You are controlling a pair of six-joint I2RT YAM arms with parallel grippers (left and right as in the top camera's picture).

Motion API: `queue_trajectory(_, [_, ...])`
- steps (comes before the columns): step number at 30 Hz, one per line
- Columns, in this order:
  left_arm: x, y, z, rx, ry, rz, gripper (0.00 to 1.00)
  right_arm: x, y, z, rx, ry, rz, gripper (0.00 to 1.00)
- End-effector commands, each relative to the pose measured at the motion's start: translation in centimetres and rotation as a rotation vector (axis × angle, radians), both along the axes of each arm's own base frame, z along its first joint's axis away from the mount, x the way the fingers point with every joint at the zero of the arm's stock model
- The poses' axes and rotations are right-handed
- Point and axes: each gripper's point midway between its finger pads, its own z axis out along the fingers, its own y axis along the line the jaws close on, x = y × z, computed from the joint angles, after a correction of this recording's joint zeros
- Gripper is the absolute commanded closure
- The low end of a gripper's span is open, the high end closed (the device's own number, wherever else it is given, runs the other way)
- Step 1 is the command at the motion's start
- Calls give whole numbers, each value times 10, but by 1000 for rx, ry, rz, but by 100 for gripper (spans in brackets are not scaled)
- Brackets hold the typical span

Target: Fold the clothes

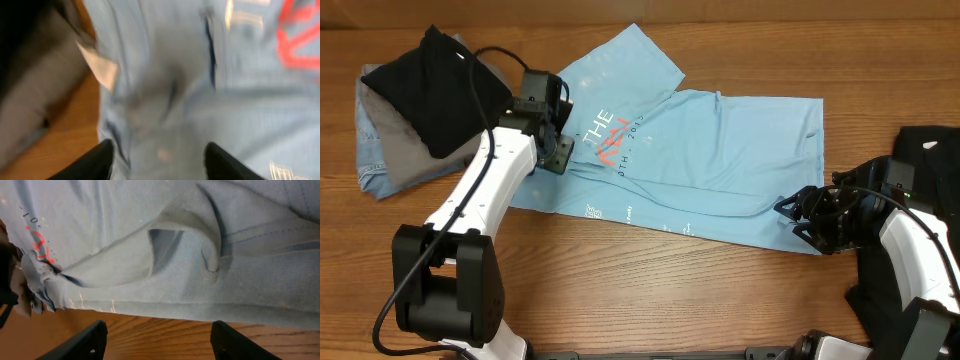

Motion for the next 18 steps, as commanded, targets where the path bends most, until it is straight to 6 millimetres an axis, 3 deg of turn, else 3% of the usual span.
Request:
queue_trajectory(1, [-13,-30,-4,-157,76,-17,48,8,-6,7,-44,-39,2,29])
queue_trajectory(4, [-26,-39,-9,-222,128,14,49,17,-12,8,-71,-73,-12,28])
queue_trajectory(7, [-36,-47,-11,-282,174,58,44,45,-25,13,-129,-191,-30,30])
queue_trajectory(10, [-44,-55,-10,-332,212,53,43,55,-35,9,-169,-200,-72,40])
queue_trajectory(13, [-52,-55,-11,-332,243,64,43,43,-41,-11,-193,-90,-99,39])
queue_trajectory(18, [-58,-53,-12,-323,267,68,42,1,-26,-35,-130,123,-48,39])
